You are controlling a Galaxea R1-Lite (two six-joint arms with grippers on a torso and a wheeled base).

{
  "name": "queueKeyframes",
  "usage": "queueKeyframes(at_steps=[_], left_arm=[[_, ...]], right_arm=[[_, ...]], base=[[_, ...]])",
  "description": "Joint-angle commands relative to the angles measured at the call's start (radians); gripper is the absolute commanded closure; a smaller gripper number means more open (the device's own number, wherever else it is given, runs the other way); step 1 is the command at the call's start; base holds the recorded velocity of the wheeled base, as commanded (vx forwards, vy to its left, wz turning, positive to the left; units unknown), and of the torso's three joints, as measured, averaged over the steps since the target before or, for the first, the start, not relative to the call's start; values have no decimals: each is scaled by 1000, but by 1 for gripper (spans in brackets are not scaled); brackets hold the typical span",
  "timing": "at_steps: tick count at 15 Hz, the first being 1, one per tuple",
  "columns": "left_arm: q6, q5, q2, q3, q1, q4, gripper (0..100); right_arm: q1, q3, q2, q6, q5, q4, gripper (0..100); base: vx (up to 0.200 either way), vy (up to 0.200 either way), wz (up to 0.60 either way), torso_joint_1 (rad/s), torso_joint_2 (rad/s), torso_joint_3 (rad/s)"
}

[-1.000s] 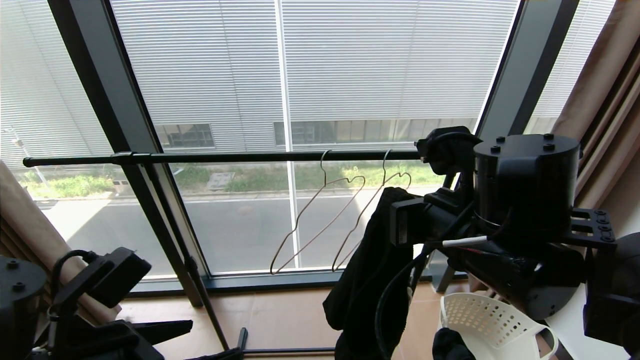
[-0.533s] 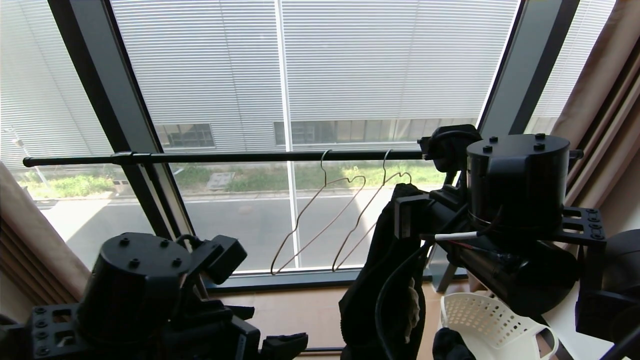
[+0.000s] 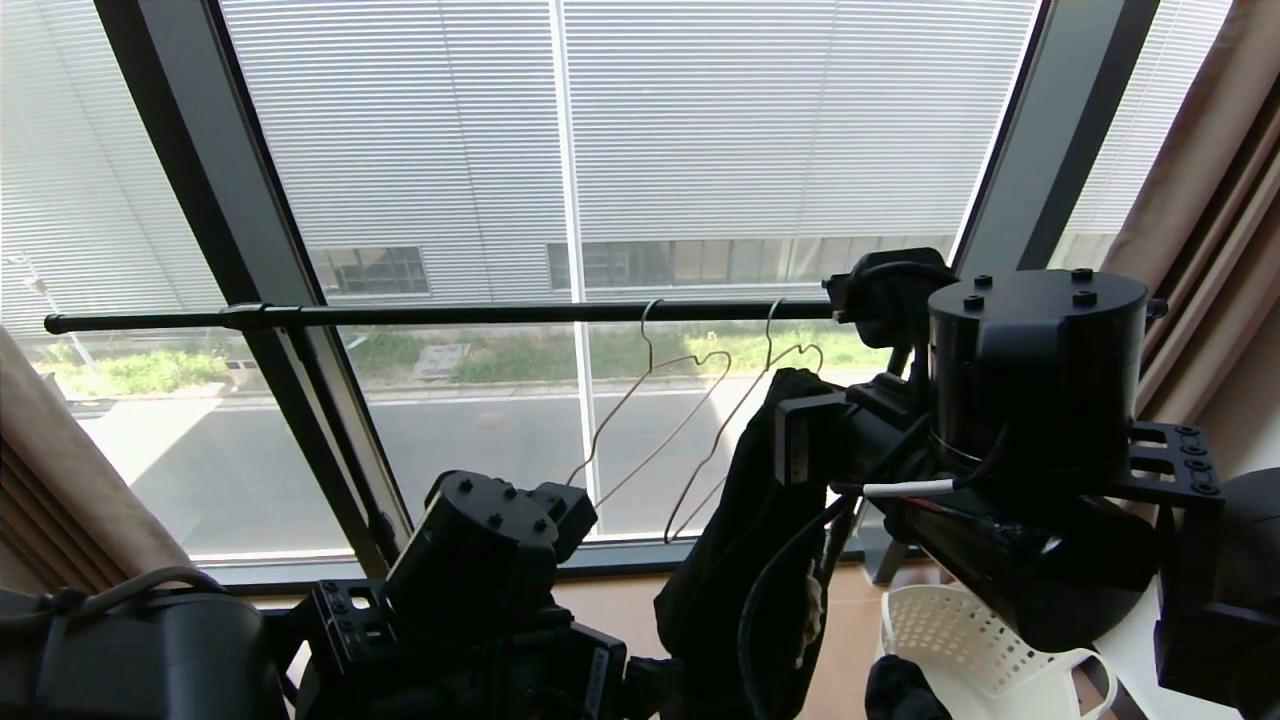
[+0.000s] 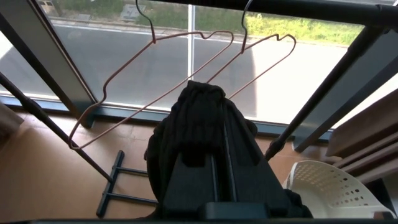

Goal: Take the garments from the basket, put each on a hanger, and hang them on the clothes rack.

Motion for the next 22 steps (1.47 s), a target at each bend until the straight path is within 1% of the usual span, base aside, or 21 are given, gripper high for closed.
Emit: queueKeyframes(at_steps=[1, 5, 7, 10, 14, 22], left_arm=[[-3, 9, 39, -14, -21, 0, 0], [-3, 23, 102, -43, -29, 0, 0], [-3, 41, 131, -54, -27, -14, 0], [-3, 41, 153, -75, -27, -20, 0], [-3, 41, 161, -121, -36, -20, 0], [-1, 47, 204, -127, -59, -20, 0]], right_arm=[[10, -2, -9, 0, 0, 0, 100], [32, 3, -13, 0, -1, -49, 100], [33, 6, -24, -1, -1, -49, 100], [55, 4, -44, -1, -1, -49, 100], [58, 6, -38, -1, 0, -49, 100], [56, 0, -47, -3, -1, -71, 100]], base=[[0, 0, 0, 0, 0, 0], [0, 0, 0, 0, 0, 0], [0, 0, 0, 0, 0, 0], [0, 0, 0, 0, 0, 0], [0, 0, 0, 0, 0, 0], [0, 0, 0, 0, 0, 0]])
